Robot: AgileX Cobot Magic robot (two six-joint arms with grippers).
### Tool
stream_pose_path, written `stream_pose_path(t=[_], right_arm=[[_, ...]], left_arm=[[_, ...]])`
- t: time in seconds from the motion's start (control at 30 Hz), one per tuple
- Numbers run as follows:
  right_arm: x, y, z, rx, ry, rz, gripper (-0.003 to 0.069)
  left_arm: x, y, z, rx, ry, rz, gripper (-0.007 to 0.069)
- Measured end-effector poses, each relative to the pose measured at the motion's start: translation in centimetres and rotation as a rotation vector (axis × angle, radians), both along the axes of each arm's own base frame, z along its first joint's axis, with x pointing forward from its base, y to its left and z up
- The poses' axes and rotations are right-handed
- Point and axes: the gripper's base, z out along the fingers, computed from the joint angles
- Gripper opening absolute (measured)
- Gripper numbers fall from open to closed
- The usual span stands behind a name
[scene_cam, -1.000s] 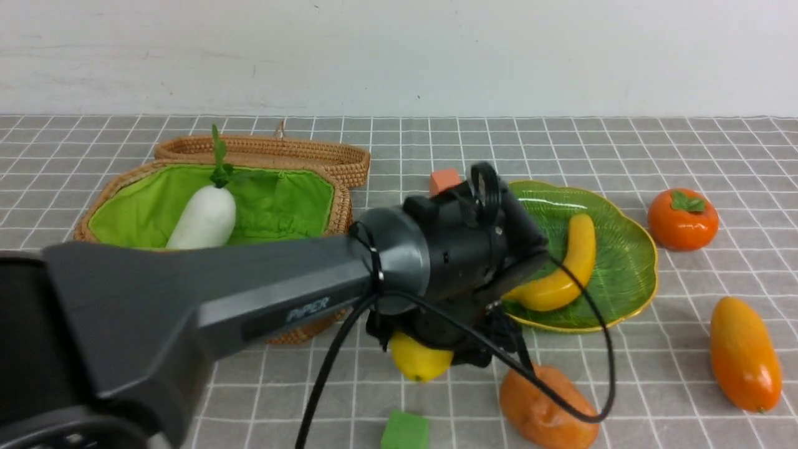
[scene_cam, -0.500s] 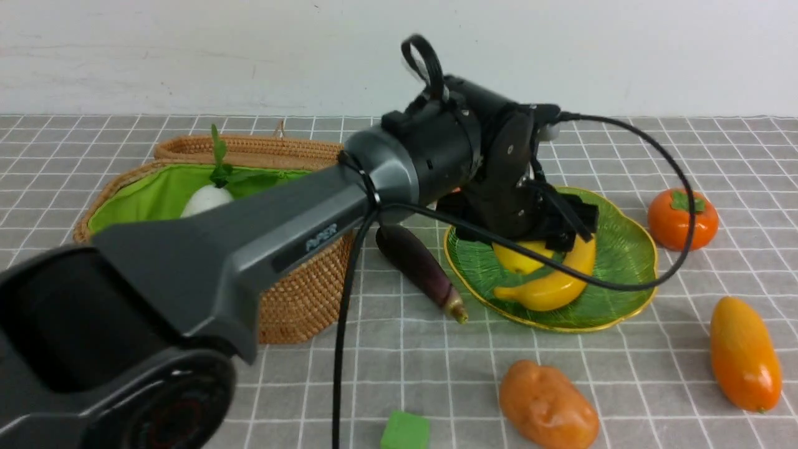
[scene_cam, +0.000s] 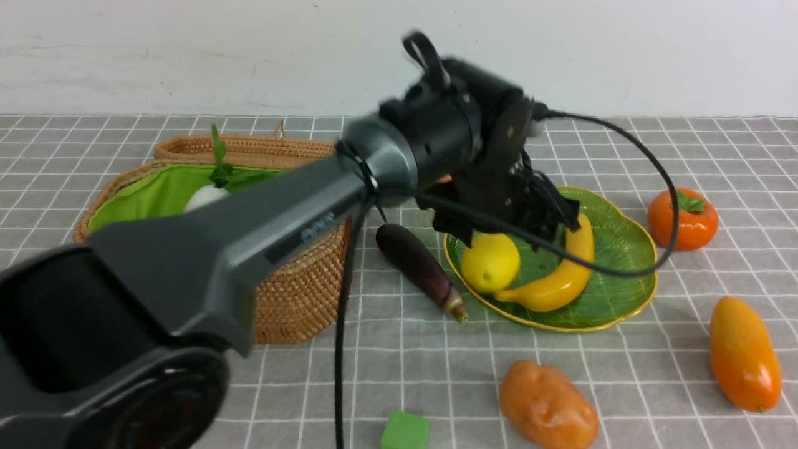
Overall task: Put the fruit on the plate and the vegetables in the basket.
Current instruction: Use the left arm to grab an eggplant and put it into the left basket
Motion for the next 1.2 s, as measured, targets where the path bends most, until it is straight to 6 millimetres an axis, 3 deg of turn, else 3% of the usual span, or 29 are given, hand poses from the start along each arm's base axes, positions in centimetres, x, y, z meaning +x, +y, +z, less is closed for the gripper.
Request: stream_pose_path(t=[0.13, 0.23, 0.57, 0.93, 1.1, 1.2], right_arm=[[0.0, 0.0, 0.0, -0.007, -0.007, 0.006, 0.0142], [0.0, 0.0, 0.0, -0.013, -0.013, 0.011, 0.0142], [-0.1, 0.1, 0.0, -0.026, -0.019, 0.037, 0.0142], [-0.2, 0.1, -0.1, -0.044, -0.034, 0.063, 0.0146], [-0.2, 0.1, -0.1, -0.053, -0.043, 0.07, 0.0148], [-0.2, 0.1, -0.1, -0.061, -0.052, 0.077, 0.015]], left_arm=[[-1.0, 1.7, 1.9, 0.066, 0.055, 0.107, 0.0432], [-0.6, 2.2, 1.1, 0.103, 0.062, 0.171, 0.0391], [3.7, 4.3, -4.3, 0.059, 0.117, 0.43, 0.0415], [4.9, 4.0, -5.8, 0.025, 0.072, 0.432, 0.0416], [5.2, 4.0, -7.8, 0.077, 0.088, 0.436, 0.0416], [5.3, 3.7, -8.1, 0.064, 0.078, 0.43, 0.0417]])
